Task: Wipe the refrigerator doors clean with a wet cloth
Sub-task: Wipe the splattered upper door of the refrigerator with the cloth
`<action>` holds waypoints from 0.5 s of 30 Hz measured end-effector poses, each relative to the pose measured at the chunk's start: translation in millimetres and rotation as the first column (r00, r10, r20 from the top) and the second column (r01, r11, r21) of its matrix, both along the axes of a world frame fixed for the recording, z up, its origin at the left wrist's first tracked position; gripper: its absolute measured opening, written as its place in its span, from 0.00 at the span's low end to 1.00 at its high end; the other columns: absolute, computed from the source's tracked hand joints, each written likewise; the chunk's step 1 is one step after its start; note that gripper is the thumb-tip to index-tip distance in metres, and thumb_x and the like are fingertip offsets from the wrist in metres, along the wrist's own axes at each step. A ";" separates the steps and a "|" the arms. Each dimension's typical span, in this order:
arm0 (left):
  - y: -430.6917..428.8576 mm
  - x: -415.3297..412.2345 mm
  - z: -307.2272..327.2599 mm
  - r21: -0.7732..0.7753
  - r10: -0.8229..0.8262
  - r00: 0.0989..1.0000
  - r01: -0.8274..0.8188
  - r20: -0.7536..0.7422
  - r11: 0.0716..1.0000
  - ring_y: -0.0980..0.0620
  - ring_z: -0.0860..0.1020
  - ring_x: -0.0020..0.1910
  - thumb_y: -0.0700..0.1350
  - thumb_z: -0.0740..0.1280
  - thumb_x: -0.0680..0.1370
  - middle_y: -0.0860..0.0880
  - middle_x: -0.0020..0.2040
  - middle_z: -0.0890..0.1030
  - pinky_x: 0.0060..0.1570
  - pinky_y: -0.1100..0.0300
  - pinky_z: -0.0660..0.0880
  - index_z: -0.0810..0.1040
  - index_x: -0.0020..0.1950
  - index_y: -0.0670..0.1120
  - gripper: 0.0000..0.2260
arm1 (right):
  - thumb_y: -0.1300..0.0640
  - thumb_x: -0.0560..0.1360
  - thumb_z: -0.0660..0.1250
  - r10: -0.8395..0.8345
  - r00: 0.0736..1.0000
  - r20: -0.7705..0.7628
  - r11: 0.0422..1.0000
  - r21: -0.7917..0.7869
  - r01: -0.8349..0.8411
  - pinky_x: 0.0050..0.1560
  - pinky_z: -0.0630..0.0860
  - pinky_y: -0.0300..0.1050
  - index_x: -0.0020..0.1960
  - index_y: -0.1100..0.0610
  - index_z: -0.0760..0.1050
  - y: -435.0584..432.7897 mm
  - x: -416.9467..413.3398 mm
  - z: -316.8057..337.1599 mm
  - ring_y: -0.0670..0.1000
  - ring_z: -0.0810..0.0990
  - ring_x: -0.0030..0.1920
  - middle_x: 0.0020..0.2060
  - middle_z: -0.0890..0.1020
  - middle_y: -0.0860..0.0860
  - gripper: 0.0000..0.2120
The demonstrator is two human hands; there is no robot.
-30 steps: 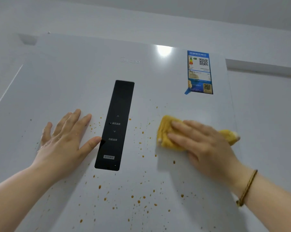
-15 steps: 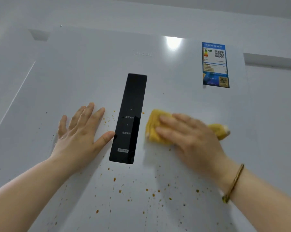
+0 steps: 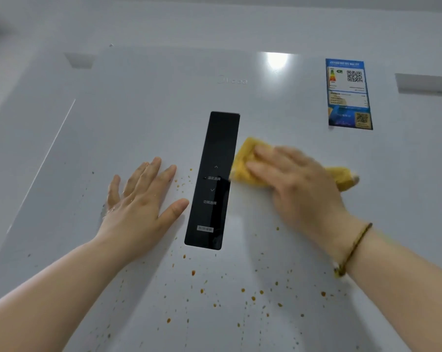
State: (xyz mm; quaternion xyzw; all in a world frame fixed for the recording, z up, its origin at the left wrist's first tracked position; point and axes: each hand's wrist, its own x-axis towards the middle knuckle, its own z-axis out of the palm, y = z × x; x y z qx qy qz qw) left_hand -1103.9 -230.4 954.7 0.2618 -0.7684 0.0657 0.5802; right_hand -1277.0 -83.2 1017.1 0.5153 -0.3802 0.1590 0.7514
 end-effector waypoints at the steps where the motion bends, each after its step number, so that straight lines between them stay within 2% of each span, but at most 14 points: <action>1: 1.0 -0.7 0.0 0.009 -0.001 1.000 0.001 -0.004 1.000 0.69 0.35 0.63 0.67 0.40 0.66 0.57 0.76 0.42 0.69 0.56 0.30 0.44 0.74 0.58 0.37 | 0.62 0.67 0.51 0.022 0.996 0.089 0.998 -0.060 -0.017 0.42 0.78 0.58 0.53 0.60 0.80 -1.0 2.7 10.0 0.64 0.81 0.46 0.51 0.82 0.59 0.22; 3: 1.6 -1.1 0.6 0.016 -0.009 1.000 0.009 -0.016 1.000 0.69 0.36 0.63 0.64 0.42 0.68 0.57 0.76 0.42 0.69 0.56 0.31 0.45 0.74 0.58 0.35 | 0.61 0.67 0.51 0.068 0.972 0.224 0.986 -0.162 -0.032 0.42 0.78 0.58 0.52 0.61 0.80 -7.5 9.7 16.0 0.65 0.81 0.45 0.50 0.82 0.60 0.23; 4: 2.3 -0.6 0.5 0.017 -0.010 1.000 0.010 -0.016 1.000 0.69 0.37 0.64 0.64 0.43 0.69 0.57 0.76 0.42 0.69 0.56 0.31 0.46 0.74 0.58 0.34 | 0.61 0.67 0.50 0.073 0.970 0.233 0.985 -0.170 -0.033 0.42 0.78 0.57 0.52 0.61 0.80 -12.2 12.3 10.7 0.65 0.80 0.45 0.50 0.82 0.60 0.23; 6: 2.5 0.5 0.6 0.021 -0.007 1.000 0.007 -0.008 1.000 0.66 0.38 0.69 0.64 0.46 0.74 0.57 0.76 0.43 0.69 0.56 0.32 0.46 0.74 0.57 0.30 | 0.62 0.67 0.51 0.064 0.988 0.139 0.993 -0.107 -0.049 0.44 0.78 0.56 0.53 0.61 0.80 -20.7 13.5 -12.3 0.64 0.81 0.47 0.51 0.82 0.59 0.22; 8: 3.8 1.3 2.1 0.042 -0.015 1.000 0.015 -0.008 0.999 0.60 0.39 0.73 0.58 0.50 0.79 0.56 0.76 0.43 0.70 0.56 0.33 0.47 0.74 0.57 0.25 | 0.63 0.67 0.53 0.068 0.998 0.007 0.998 0.017 -0.068 0.47 0.78 0.53 0.53 0.58 0.80 -23.3 10.1 -43.2 0.62 0.80 0.50 0.53 0.82 0.57 0.22; 11: 9.5 1.8 6.3 0.085 -0.062 0.997 0.066 -0.042 0.994 0.58 0.41 0.74 0.54 0.52 0.79 0.56 0.76 0.45 0.70 0.57 0.35 0.51 0.74 0.56 0.24 | 0.61 0.68 0.55 0.015 0.984 -0.176 0.985 0.173 0.015 0.54 0.68 0.49 0.58 0.52 0.73 -13.4 1.4 -68.8 0.58 0.75 0.55 0.56 0.81 0.52 0.19; 13: 14.3 3.0 4.9 0.107 -0.100 0.992 0.108 -0.079 0.988 0.58 0.43 0.74 0.53 0.52 0.79 0.56 0.76 0.47 0.71 0.57 0.37 0.52 0.74 0.56 0.23 | 0.60 0.68 0.55 -0.021 0.974 -0.227 0.986 0.159 0.058 0.53 0.68 0.49 0.58 0.51 0.71 -6.6 -5.7 -55.6 0.58 0.76 0.54 0.56 0.81 0.52 0.20; 15: 16.1 6.4 -0.5 0.124 -0.115 0.986 0.131 -0.124 0.984 0.56 0.44 0.75 0.51 0.53 0.80 0.57 0.76 0.48 0.71 0.57 0.39 0.53 0.74 0.57 0.23 | 0.62 0.67 0.54 0.020 0.992 -0.128 0.999 0.052 -0.014 0.46 0.75 0.50 0.55 0.54 0.78 -2.3 -8.1 -28.7 0.60 0.80 0.50 0.53 0.82 0.55 0.21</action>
